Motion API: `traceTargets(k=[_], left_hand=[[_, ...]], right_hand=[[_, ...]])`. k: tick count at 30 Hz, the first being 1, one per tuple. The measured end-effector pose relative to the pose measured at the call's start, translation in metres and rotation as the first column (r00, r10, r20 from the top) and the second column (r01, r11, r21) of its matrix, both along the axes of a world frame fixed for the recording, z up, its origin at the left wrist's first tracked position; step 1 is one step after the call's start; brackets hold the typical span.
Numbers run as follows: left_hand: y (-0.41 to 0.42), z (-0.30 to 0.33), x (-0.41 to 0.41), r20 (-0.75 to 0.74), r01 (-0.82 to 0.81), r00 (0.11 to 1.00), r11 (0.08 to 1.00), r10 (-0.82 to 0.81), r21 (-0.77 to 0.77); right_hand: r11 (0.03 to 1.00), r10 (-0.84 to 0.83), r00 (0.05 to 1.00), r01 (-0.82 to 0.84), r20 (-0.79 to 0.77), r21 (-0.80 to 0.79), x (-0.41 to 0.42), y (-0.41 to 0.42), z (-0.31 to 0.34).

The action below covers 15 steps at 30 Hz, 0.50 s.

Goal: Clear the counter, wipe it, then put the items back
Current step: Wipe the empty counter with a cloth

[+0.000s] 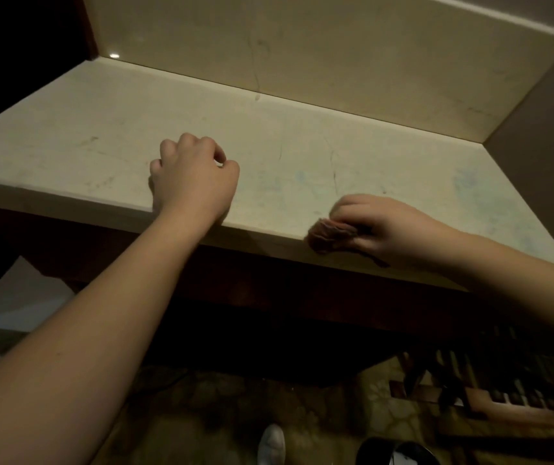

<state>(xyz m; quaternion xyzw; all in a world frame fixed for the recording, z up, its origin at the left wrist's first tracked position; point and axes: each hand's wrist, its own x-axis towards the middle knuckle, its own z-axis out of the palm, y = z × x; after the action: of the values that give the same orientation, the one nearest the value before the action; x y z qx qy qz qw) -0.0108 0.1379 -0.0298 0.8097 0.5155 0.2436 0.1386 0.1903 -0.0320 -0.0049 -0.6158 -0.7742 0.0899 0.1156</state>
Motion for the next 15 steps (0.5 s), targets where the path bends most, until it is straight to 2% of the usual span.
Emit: traceTargets(k=[4, 10, 15], left_hand=[[0.0, -0.002, 0.002, -0.029, 0.018, 0.999, 1.0, -0.017, 0.01], [0.001, -0.005, 0.0, -0.029, 0.032, 0.999, 0.999, -0.031, 0.037], [0.0, -0.004, 0.001, -0.045, 0.056, 0.998, 0.996, -0.053, 0.065]], right_hand=[[0.998, -0.052, 0.999, 0.052, 0.009, -0.028, 0.0, 0.002, 0.003], [0.986, -0.159, 0.987, 0.156, 0.032, 0.061, -0.032, 0.071, 0.0], [0.986, -0.158, 0.987, 0.158, -0.002, 0.056, -0.024, 0.027, -0.001]])
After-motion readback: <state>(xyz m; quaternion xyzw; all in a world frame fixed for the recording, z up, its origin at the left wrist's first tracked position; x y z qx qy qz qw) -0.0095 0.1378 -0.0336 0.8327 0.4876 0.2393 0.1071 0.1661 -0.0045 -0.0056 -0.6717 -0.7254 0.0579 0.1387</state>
